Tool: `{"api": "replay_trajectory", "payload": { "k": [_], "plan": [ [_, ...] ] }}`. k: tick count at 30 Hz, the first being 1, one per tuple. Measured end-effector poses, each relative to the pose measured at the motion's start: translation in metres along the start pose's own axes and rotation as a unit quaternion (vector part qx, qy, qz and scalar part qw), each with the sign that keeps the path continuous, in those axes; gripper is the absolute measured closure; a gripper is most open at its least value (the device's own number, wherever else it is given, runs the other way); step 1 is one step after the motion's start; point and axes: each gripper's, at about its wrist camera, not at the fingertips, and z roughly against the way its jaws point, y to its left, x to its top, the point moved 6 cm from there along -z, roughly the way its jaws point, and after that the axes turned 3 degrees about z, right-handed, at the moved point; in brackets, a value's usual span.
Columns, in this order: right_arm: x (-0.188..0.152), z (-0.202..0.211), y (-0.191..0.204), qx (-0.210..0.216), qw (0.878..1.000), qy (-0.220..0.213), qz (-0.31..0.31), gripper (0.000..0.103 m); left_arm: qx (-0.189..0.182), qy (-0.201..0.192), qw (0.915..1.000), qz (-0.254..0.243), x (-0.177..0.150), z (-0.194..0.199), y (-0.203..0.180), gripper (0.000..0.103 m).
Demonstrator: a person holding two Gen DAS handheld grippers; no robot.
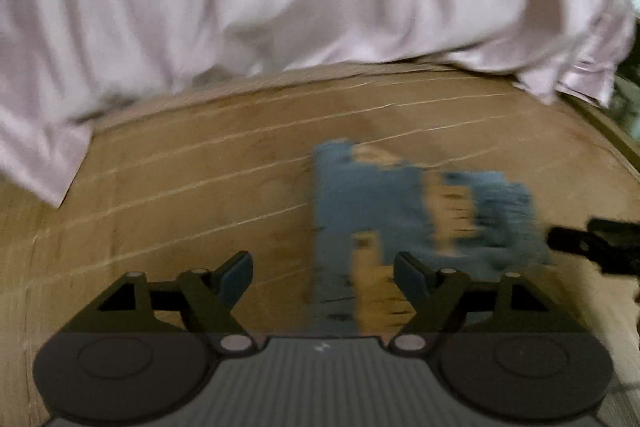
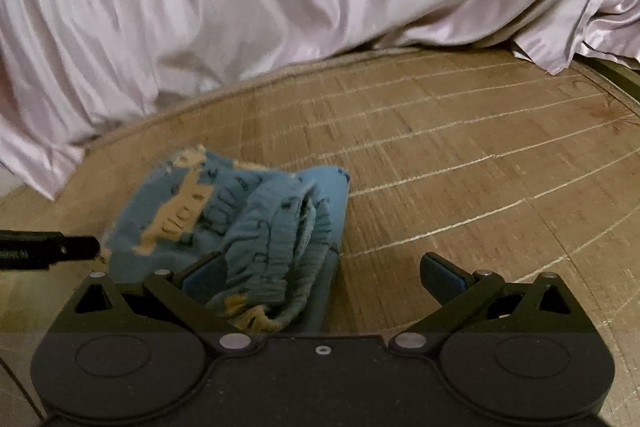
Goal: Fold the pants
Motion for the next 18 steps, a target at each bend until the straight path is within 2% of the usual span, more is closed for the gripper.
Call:
{"api": "replay_trajectory", "payload": {
  "k": [3,5,8,12,16,18],
  "plan": [
    [-0.011,-0.005,0.003,-0.053,0.997,0.027,0.056,0.001,0.003,0.023,0.9991,0.035,-0.001,-0.013,0.015,0.021],
    [-0.017,0.002,0.001,-0.067,0.994,0.027,0.076,0.001,0.003,0.036,0.9985,0.041,-0.003,-0.018,0.017,0.021],
    [-0.023,0.012,-0.003,-0.085,0.992,0.042,0.089,0.001,0.023,0.052,0.9982,0.02,-0.016,-0.019,0.017,0.02],
    [-0.026,0.024,-0.004,-0.098,0.985,0.058,0.126,0.001,0.017,0.049,0.9986,-0.008,-0.034,-0.01,0.014,0.018],
    [-0.016,0.039,0.001,-0.113,0.98,0.003,0.164,0.001,0.022,0.076,0.9959,-0.044,-0.048,0.002,0.016,0.018],
    [-0.011,0.039,0.004,-0.134,0.977,-0.041,0.163,0.001,0.015,0.056,0.9973,-0.046,-0.042,0.013,0.019,0.018]
  ]
}}
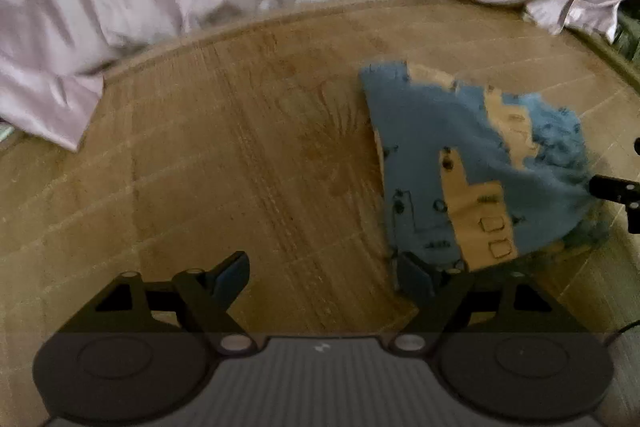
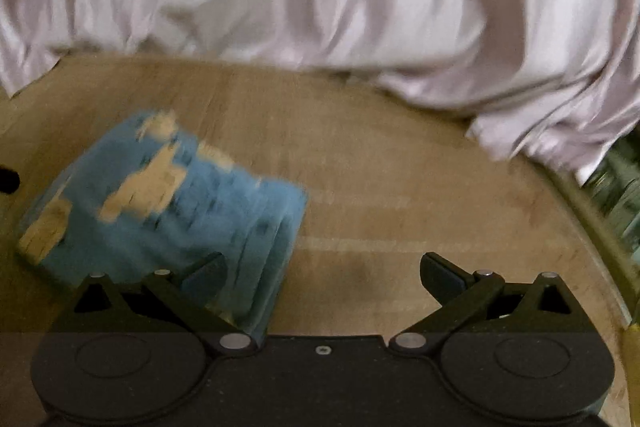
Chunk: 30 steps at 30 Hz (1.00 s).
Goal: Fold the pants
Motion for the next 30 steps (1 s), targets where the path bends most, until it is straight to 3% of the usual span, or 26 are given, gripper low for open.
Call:
{"api": "replay_trajectory", "payload": {
  "k": [2,6,8,11,17,23,27,30],
  "plan": [
    [0.004,-0.005,0.002,-0.01,0.999,-0.04,-0.017,0.001,-0.012,-0.041,0.9991,-0.007,0.015,0.01,0.001,0.013],
    [0.011,-0.03,0.007,-0.035,0.998,-0.061,-0.008,0.001,-0.017,-0.085,0.9956,-0.037,0.063,-0.009,-0.017,0.012],
    [0.011,-0.044,0.005,-0.047,0.997,-0.054,-0.001,0.001,-0.023,-0.1,0.9939,-0.04,0.08,-0.025,-0.03,0.012],
    [0.006,-0.06,0.0,-0.05,0.998,-0.028,-0.008,0.001,-0.012,-0.086,0.9955,-0.039,0.091,-0.051,-0.046,0.012],
    [0.0,-0.057,-0.011,-0.034,0.999,-0.014,-0.03,0.001,0.023,-0.068,0.9956,-0.06,0.082,-0.073,-0.049,0.01],
    [0.01,-0.013,-0.004,0.016,0.999,-0.04,-0.032,0.001,-0.001,-0.062,0.9978,0.024,0.077,-0.041,-0.032,0.01],
    [0.004,-0.006,0.013,0.061,0.998,-0.009,-0.028,0.001,-0.026,-0.068,0.9971,0.025,0.054,-0.022,-0.034,0.008],
    [-0.007,-0.013,0.019,0.045,0.998,0.037,0.006,0.001,-0.016,-0.049,0.9986,0.009,0.03,-0.02,-0.039,0.008]
  ]
}}
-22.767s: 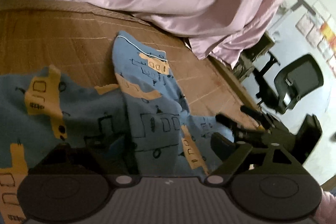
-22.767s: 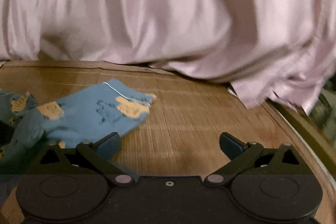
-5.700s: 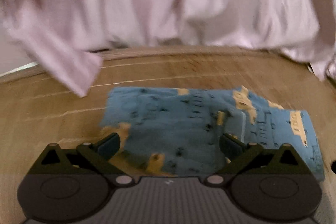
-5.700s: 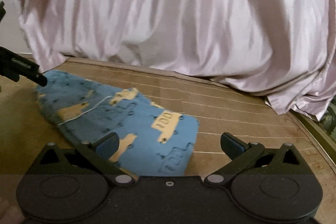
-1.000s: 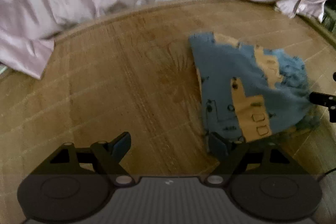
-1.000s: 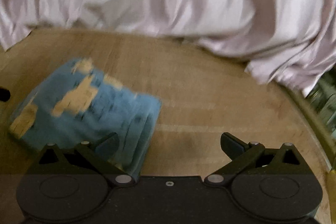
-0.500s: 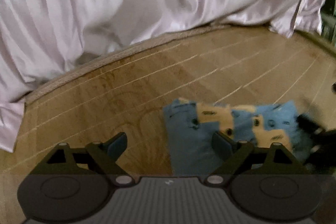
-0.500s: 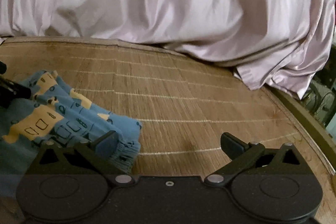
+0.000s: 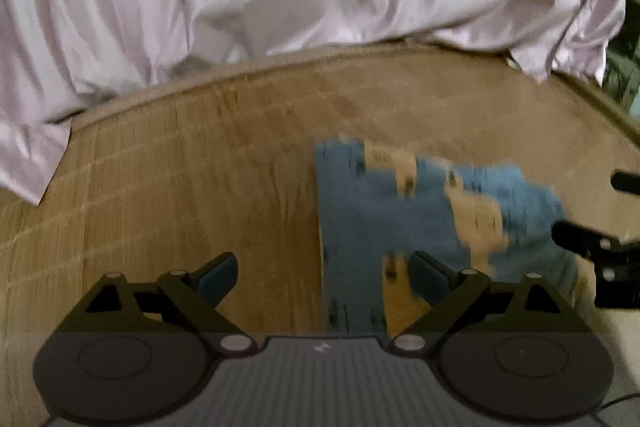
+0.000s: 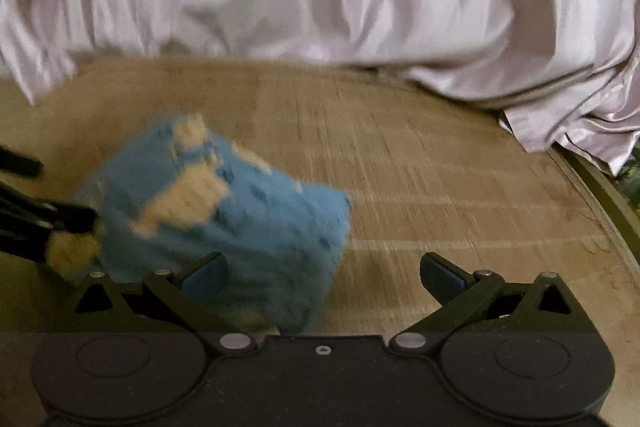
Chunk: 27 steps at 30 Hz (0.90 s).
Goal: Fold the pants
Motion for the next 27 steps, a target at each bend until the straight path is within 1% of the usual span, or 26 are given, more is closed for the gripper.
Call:
{"api": "replay_trajectory", "payload": {
  "k": [1,3,4,6,10,12,15,18,21,27],
  "plan": [
    [-0.005,-0.002,0.001,-0.004,1.0,0.013,0.008,0.001,0.004,0.004,1.0,-0.005,-0.006,0.001,-0.001,0.008],
    [-0.013,-0.002,-0.002,0.011,0.999,0.032,0.009,0.001,0.02,0.01,0.9994,-0.028,-0.016,0.003,-0.005,0.008],
    [-0.015,0.0,-0.006,0.019,0.999,0.044,0.002,0.001,0.028,0.008,0.9988,-0.039,-0.02,0.005,-0.006,0.008],
    [-0.017,0.005,-0.01,0.025,0.998,0.055,0.002,0.001,0.033,0.005,0.9983,-0.048,-0.024,0.011,-0.009,0.008],
    [-0.013,0.016,-0.015,0.019,0.999,0.041,0.018,0.001,0.038,0.012,0.9977,-0.054,-0.029,0.021,-0.008,0.008],
    [-0.009,0.018,-0.018,0.01,0.999,0.032,0.028,0.001,0.034,0.018,0.9983,-0.044,-0.029,0.025,-0.004,0.008],
    [-0.008,0.015,-0.026,0.001,0.999,0.029,0.037,0.001,0.027,0.024,0.9991,-0.02,-0.03,0.029,0.001,0.007],
    [-0.006,0.017,-0.033,-0.012,0.999,0.024,0.043,0.001,0.032,0.033,0.9988,-0.015,-0.032,0.025,0.005,0.006],
    [-0.003,0.02,-0.042,-0.02,0.999,0.018,0.031,0.001,0.034,0.033,0.9988,-0.016,-0.034,0.026,0.006,0.005],
    [-0.002,0.023,-0.049,-0.022,1.0,0.007,0.007,0.001,0.035,0.033,0.9986,-0.022,-0.032,0.026,0.006,0.004]
  ]
}}
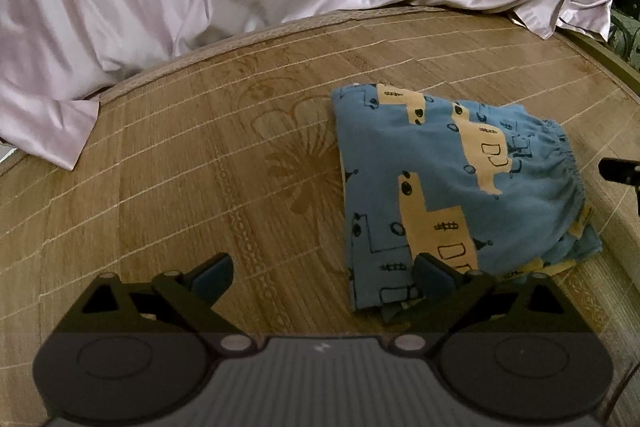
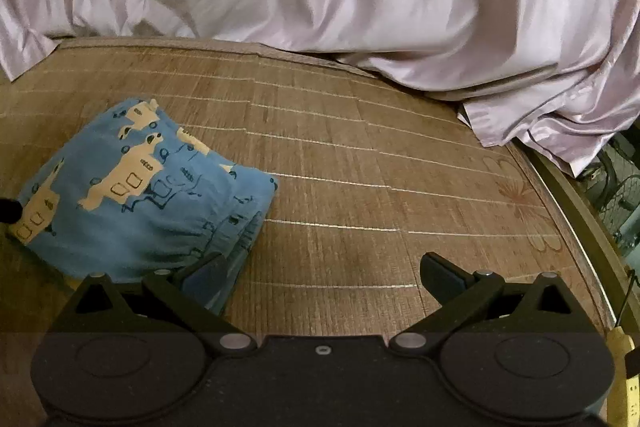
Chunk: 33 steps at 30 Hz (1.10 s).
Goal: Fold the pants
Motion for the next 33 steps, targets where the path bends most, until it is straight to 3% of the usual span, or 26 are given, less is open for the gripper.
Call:
{"api": "replay_trajectory", "payload": {
  "k": [6,10,16,20,25,30,33],
  "plan": [
    [0.004,-0.002,0.003,0.034,0.997,-0.041,-0.047,0.001,-0.002,0.002,1.0,0.002,0.003,0.003,-0.001,0.004],
    [0.008,-0.009,0.004,0.056,0.994,-0.055,-0.071,0.001,-0.023,-0.013,0.9996,0.009,0.009,0.008,-0.002,0.002],
    [0.007,-0.022,0.005,0.083,0.99,-0.039,-0.108,0.001,-0.065,-0.031,0.9974,0.01,0.02,0.01,-0.003,0.0],
    [0.006,-0.035,0.004,0.109,0.983,-0.026,-0.149,0.001,-0.056,-0.011,0.9977,0.036,0.021,0.0,0.015,0.0],
    [0.003,-0.044,-0.004,0.111,0.972,-0.017,-0.207,0.001,-0.102,-0.005,0.9916,0.08,0.022,-0.003,0.041,0.0],
    [0.007,-0.051,-0.004,0.121,0.972,-0.047,-0.197,0.001,-0.153,0.0,0.9824,0.107,0.027,-0.007,0.043,0.0],
    [0.015,-0.061,0.0,0.148,0.968,-0.075,-0.19,0.001,-0.186,0.017,0.9769,0.104,0.027,-0.013,0.033,0.0]
  ]
}}
